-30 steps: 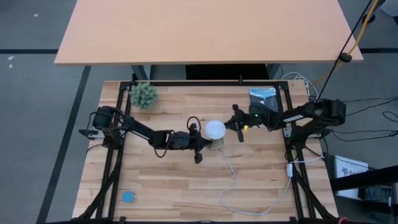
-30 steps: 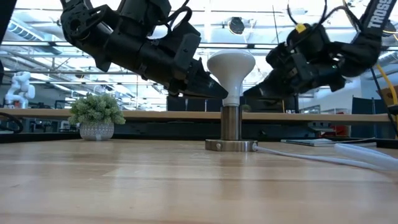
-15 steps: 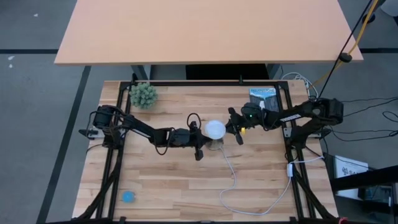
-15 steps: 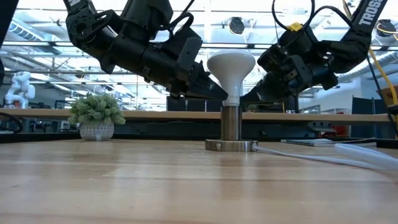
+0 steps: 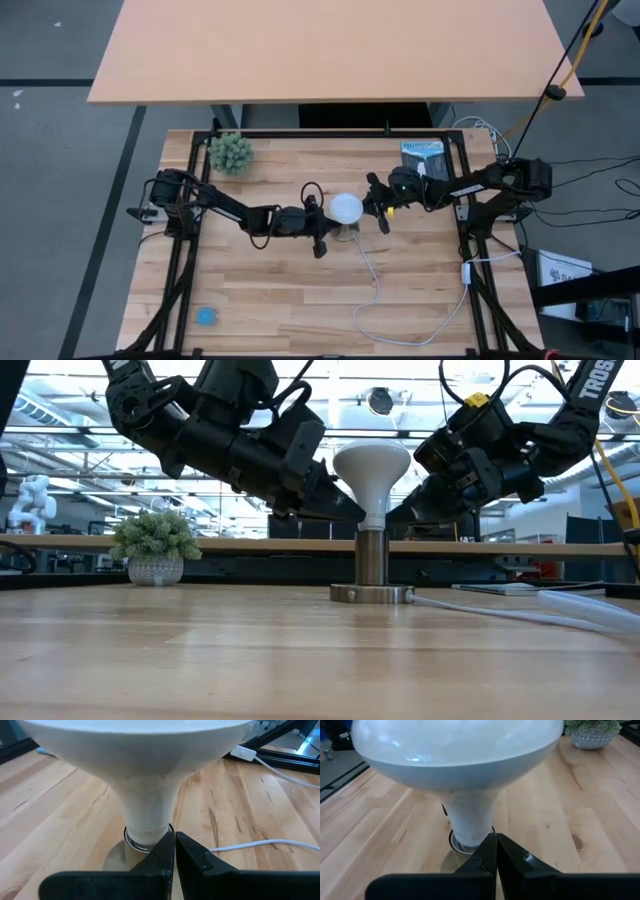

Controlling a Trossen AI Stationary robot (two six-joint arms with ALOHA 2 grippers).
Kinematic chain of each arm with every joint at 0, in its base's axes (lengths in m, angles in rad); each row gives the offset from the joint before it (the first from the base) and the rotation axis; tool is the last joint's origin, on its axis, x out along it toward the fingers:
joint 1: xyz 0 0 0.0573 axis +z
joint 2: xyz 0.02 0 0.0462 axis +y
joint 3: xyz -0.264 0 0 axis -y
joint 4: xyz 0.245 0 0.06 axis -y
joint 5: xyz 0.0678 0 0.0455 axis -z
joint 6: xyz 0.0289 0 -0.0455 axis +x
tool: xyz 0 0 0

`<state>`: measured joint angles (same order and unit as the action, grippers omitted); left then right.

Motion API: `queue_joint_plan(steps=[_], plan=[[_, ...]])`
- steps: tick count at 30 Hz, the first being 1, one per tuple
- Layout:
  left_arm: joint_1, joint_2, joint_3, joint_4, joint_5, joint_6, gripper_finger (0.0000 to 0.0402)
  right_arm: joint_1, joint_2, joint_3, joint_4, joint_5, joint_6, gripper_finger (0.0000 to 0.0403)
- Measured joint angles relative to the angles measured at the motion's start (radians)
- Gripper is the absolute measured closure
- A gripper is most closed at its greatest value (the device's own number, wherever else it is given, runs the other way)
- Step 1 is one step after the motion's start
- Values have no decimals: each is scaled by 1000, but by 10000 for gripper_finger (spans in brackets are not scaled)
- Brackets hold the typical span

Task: Screw lightbulb
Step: Insert the lightbulb into the lamp

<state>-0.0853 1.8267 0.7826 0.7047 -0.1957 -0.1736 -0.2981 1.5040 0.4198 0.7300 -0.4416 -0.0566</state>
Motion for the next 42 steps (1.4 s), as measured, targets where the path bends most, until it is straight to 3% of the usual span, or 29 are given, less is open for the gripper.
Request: queue_joint_plan(steps=[7, 11, 29, 33, 39, 42], plan=[[0, 0, 0, -9, -3, 1, 383, 30, 0, 0, 0, 9, 15, 403], [0, 0, 0, -9, -4, 3, 383, 49, 0, 0, 0, 103, 15, 403], [5, 0, 0, -9, -6, 26, 383, 51, 0, 0, -1, 99, 11, 403], [5, 0, 0, -13, -13, 26, 383, 51, 0, 0, -8, 36, 10, 403], [5, 0, 0, -100, -111, 21, 383, 51, 0, -1, -69, -132, -27, 403], [4, 0, 0, -99, -112, 20, 383, 51, 0, -1, -117, -89, -33, 403]])
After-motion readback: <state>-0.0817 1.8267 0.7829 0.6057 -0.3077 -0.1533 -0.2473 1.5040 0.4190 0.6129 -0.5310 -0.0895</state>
